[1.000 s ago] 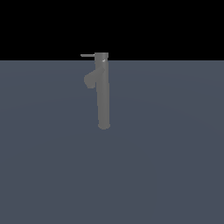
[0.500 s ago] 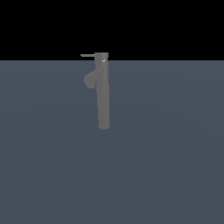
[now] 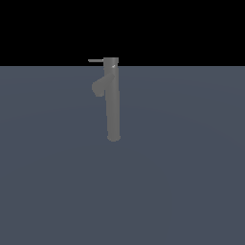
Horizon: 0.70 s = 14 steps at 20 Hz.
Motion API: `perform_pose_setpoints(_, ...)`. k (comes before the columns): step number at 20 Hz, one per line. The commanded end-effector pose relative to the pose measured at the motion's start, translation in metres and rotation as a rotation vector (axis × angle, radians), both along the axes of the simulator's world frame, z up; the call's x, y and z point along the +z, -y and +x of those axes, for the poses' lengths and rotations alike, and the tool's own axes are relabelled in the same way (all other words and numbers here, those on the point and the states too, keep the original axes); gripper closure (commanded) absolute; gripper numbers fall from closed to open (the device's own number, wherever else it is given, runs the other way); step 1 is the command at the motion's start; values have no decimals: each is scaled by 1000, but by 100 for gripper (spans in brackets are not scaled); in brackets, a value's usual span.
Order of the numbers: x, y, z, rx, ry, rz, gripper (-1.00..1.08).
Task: Turn on the faucet by rotating a designated handle.
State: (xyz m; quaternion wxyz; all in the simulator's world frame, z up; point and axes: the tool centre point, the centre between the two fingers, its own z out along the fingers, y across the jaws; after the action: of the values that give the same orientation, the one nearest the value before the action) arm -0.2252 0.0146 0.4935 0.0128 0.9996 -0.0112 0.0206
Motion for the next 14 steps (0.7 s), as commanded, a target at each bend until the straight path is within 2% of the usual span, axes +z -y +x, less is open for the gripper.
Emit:
perform_pose_setpoints(1, -1, -1, 11, -1, -2, -1, 108)
perform_pose_setpoints(7, -8, -7, 48, -4, -6, -4, 108)
perform_pose_setpoints(14, -26, -16, 105, -8, -13, -5, 108)
